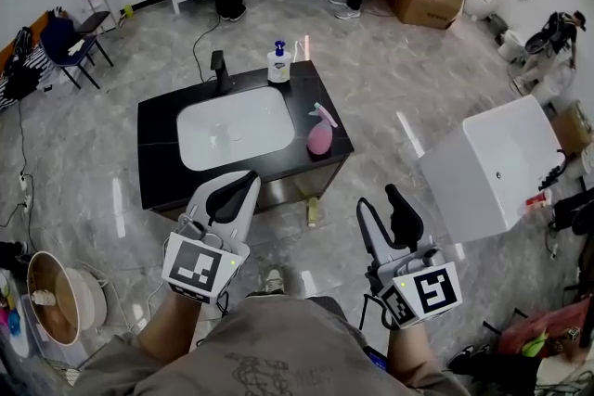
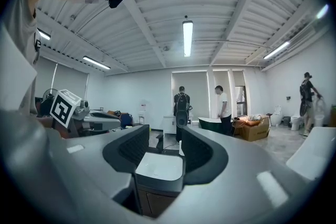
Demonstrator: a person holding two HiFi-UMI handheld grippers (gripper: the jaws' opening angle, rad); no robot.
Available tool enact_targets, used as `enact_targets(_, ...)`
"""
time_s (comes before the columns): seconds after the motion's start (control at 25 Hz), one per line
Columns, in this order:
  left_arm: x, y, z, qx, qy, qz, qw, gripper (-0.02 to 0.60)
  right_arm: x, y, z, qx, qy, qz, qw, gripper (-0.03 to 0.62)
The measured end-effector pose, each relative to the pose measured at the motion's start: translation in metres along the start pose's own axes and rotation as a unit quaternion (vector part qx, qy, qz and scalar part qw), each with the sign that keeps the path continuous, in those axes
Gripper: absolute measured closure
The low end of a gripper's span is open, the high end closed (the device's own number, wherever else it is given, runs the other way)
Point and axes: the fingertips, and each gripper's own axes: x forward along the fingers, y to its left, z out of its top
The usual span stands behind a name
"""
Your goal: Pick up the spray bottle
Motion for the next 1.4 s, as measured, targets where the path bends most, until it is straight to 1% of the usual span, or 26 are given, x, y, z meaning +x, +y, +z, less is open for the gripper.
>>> enact_targets(0.12, 0.011, 0.012, -0.005, -0.01, 0.001, -0.001, 0.9999, 0.581, 0.015, -0.005, -0.001, 0.002, 0.005, -0.005, 1.0, 0.372)
enact_targets(0.28, 0.026, 0.025, -0.006, -0.008, 0.002, -0.014, 0.9999, 0.581, 0.034, -0.014, -0.003, 0.005, 0.008, -0.014, 1.0, 0.372)
enact_targets(0.48, 0.045, 0.031, -0.004, -0.003, 0.001, -0.026, 0.9997, 0.581, 0.048, -0.022, -0.004, 0.006, 0.013, -0.014, 1.0, 0.372)
enact_targets(0.64, 0.064, 0.037, 0.001, -0.001, -0.004, -0.024, 0.9997, 0.581, 0.063, -0.037, -0.002, 0.005, 0.008, -0.011, 1.0, 0.372)
enact_targets(0.88, 0.095, 0.047, 0.004, 0.0, 0.002, -0.007, 1.0, 0.581, 0.09, -0.063, 0.001, 0.003, 0.005, 0.01, 1.0, 0.372)
enact_targets(1.04, 0.12, 0.051, 0.005, -0.003, 0.01, 0.008, 0.9999, 0.581, 0.111, -0.084, 0.0, 0.004, 0.012, 0.033, 0.999, 0.37)
enact_targets(1.24, 0.154, 0.059, 0.01, -0.004, 0.014, 0.035, 0.9993, 0.581, 0.139, -0.116, 0.006, -0.001, 0.012, 0.063, 0.998, 0.37)
enact_targets(1.4, 0.18, 0.062, 0.012, -0.007, 0.021, 0.062, 0.9978, 0.581, 0.161, -0.142, 0.009, -0.003, 0.014, 0.096, 0.995, 0.37)
